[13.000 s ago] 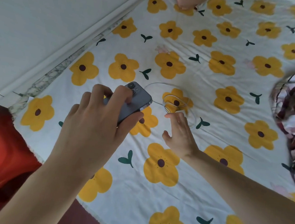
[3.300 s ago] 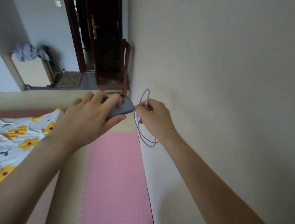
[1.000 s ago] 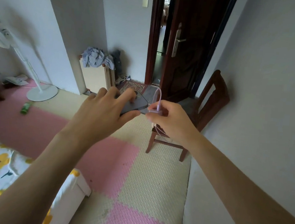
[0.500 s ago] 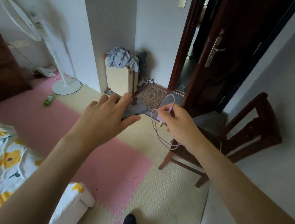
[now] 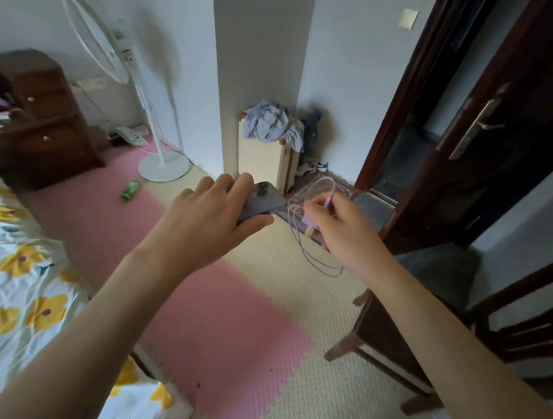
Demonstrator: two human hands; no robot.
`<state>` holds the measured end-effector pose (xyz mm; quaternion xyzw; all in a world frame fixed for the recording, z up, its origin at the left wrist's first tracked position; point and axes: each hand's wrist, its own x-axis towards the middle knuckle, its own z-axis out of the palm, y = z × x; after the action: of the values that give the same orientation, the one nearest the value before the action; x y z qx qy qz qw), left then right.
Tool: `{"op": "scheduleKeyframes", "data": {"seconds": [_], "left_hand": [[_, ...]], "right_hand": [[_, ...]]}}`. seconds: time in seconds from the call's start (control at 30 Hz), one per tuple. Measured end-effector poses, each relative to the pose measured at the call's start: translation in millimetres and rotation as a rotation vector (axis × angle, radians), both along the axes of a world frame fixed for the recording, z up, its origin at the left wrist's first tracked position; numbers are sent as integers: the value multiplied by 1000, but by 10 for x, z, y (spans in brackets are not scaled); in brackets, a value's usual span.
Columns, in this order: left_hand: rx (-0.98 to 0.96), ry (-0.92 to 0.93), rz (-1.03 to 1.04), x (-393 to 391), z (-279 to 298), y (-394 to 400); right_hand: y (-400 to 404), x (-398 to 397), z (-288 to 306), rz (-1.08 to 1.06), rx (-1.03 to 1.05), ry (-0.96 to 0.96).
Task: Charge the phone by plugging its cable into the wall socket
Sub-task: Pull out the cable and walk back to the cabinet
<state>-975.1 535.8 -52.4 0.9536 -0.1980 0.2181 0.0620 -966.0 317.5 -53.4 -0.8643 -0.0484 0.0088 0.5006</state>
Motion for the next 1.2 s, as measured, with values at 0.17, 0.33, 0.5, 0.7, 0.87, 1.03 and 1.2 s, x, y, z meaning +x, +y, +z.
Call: {"op": "scheduleKeyframes", "data": {"seconds": [0.17,0.33,0.5,0.7,0.87,1.03,1.2], "left_hand": [[-9,64,155,262,-88,373],[11,115,279,529,-172,718],[61,138,411,966,-280,1053],[71,148,561,1711,-193,1434],[76,154,674,2187,-178,1668],[55,248,759,2445,-259,1921],[39,271,844,2715,-316,2264]], "right_hand": [[394,488,-90,93,1,50],[803,993,-136,184,-24,51],[1249,1695,-204,308,-3,30],[1753,2755,-240,485,38,44],[2164,3557,-270,611,53,66],[2597,4082,-337,685,55,87],[3112,4456,-412,784,49,101]]}}
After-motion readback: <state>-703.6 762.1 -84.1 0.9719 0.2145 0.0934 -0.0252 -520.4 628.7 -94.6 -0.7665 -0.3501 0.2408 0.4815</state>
